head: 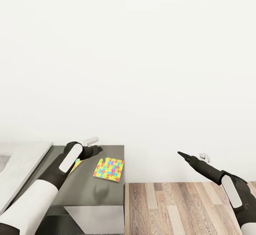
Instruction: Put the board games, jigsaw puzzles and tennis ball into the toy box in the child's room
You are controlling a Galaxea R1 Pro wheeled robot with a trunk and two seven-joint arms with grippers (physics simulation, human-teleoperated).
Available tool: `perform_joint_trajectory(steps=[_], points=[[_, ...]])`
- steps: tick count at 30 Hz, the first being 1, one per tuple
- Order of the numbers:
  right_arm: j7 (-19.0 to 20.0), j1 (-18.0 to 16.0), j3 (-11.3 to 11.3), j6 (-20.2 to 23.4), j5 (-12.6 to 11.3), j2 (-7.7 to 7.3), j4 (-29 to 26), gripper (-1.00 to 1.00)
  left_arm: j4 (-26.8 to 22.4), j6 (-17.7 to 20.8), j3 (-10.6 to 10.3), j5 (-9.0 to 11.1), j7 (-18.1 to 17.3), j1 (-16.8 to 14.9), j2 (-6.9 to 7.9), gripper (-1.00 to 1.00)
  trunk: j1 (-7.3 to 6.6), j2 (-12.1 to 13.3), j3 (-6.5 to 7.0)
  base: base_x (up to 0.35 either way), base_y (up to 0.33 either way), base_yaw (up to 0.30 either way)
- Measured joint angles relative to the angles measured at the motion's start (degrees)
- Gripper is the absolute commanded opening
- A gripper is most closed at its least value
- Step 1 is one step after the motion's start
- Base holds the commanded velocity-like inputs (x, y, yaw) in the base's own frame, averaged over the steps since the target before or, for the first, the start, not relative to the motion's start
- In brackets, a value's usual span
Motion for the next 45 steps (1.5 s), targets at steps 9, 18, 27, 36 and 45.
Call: perform_joint_trajectory(steps=[9, 18, 27, 36, 45], points=[[-0.08, 0.0, 0.05, 0.02, 0.07, 0.0, 0.09, 1.0, 0.05, -0.05, 0.08, -0.06, 0.04, 0.01, 0.08, 1.0, 0.0, 0.0, -0.83, 0.0, 0.0, 0.0], [-0.09, 0.0, 0.05, 0.02, 0.08, 0.0, 0.13, 1.0, 0.49, -0.13, 0.09, -1.26, 0.08, 0.0, 0.08, 1.0, -0.01, -0.01, -1.67, 0.102, 0.048, 0.0], [-0.09, 0.0, 0.05, 0.02, 0.09, 0.0, 0.1, 1.0, 0.62, -0.25, 0.09, -4.5, -0.38, 0.03, 0.08, 1.0, 0.0, 0.0, -2.52, 0.029, 0.013, 0.0], [-0.09, 0.0, 0.0, 0.02, 0.07, 0.0, 0.05, 1.0, 0.69, -0.26, 0.26, -4.87, -0.47, 0.01, 0.08, 1.0, 0.0, -0.01, -3.36, 0.002, 0.001, 0.0], [-0.09, 0.0, 0.04, 0.01, 0.08, 0.0, 0.12, 1.0, 0.86, -0.31, 0.44, -4.92, -0.47, 0.0, 0.15, 1.0, 0.0, -0.01, -4.2, 0.0, 0.0, 0.0]])
